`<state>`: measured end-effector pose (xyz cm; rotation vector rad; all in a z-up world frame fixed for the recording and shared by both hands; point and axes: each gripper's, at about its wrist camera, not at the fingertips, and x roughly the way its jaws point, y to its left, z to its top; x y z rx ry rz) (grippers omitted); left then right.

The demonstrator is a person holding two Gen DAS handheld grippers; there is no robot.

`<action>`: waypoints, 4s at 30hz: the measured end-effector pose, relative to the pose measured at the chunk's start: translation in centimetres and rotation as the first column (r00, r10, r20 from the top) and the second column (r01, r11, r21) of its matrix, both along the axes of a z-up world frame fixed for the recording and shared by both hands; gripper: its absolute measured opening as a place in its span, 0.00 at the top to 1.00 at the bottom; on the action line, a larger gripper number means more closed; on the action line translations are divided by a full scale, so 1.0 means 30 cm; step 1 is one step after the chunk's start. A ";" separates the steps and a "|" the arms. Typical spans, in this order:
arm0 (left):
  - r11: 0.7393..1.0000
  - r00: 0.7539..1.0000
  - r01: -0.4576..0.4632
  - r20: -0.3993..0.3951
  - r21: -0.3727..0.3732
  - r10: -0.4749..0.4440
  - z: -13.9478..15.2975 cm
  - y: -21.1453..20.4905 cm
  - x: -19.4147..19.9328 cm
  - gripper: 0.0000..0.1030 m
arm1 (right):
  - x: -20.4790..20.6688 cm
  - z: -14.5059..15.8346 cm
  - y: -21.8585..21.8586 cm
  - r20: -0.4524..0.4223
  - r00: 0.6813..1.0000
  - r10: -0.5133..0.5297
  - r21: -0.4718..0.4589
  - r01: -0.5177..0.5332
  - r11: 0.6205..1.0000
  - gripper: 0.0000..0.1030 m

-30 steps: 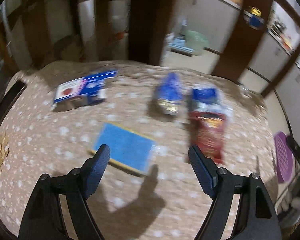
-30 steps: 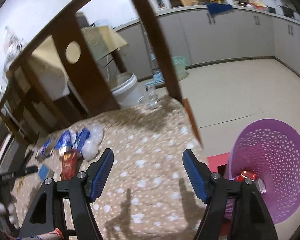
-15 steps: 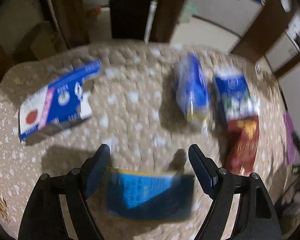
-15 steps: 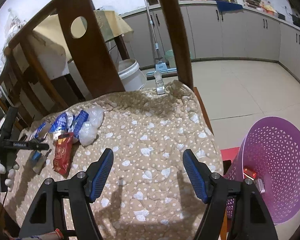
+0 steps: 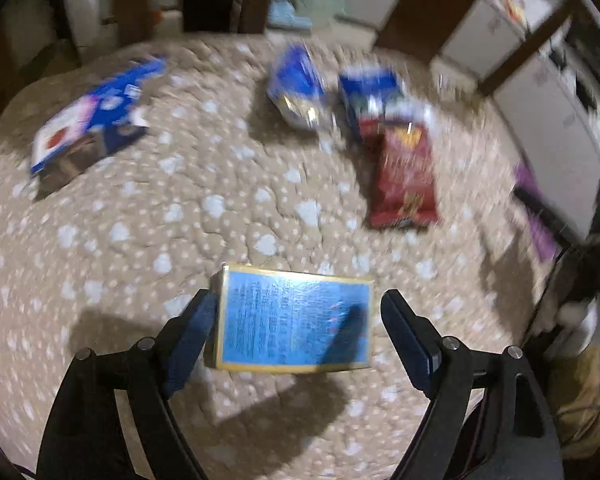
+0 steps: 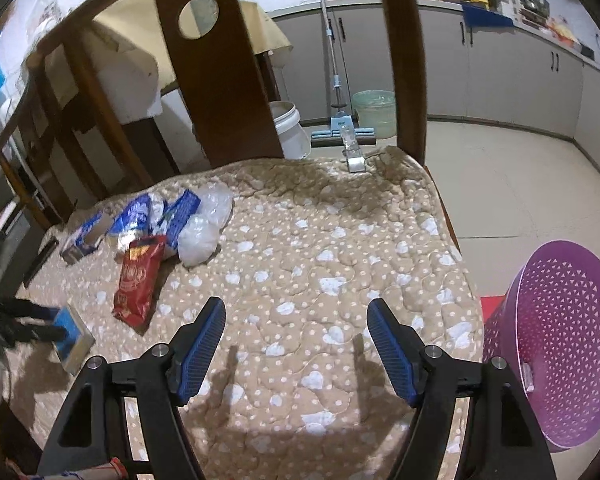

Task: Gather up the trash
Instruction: 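Return both tools to the bed and lower the left tool onto the blue cigarette box, then grasp the blue cigarette box with the left tool while the right grasps the red snack bag, then carry both items over the purple wastebasket and open both tools to drop them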

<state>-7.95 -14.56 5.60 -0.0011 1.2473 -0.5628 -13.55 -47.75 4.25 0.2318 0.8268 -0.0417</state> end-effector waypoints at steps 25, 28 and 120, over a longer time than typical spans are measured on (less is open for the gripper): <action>0.979 0.976 0.204 -0.082 0.002 -0.204 -0.068 -0.040 -0.130 0.18 | 0.024 -0.047 0.098 -0.056 0.995 0.080 -0.005 -0.080 0.997 0.23; 0.964 0.966 0.258 -0.028 0.065 -0.257 -0.059 -0.103 -0.189 0.18 | 0.031 -0.066 0.136 -0.075 0.992 0.106 -0.021 -0.107 0.994 0.23; 0.892 0.870 0.449 0.256 -0.052 -0.422 0.211 -1.165 -0.257 0.46 | -0.442 0.056 -0.744 -0.013 0.825 -0.565 0.387 0.525 0.758 0.70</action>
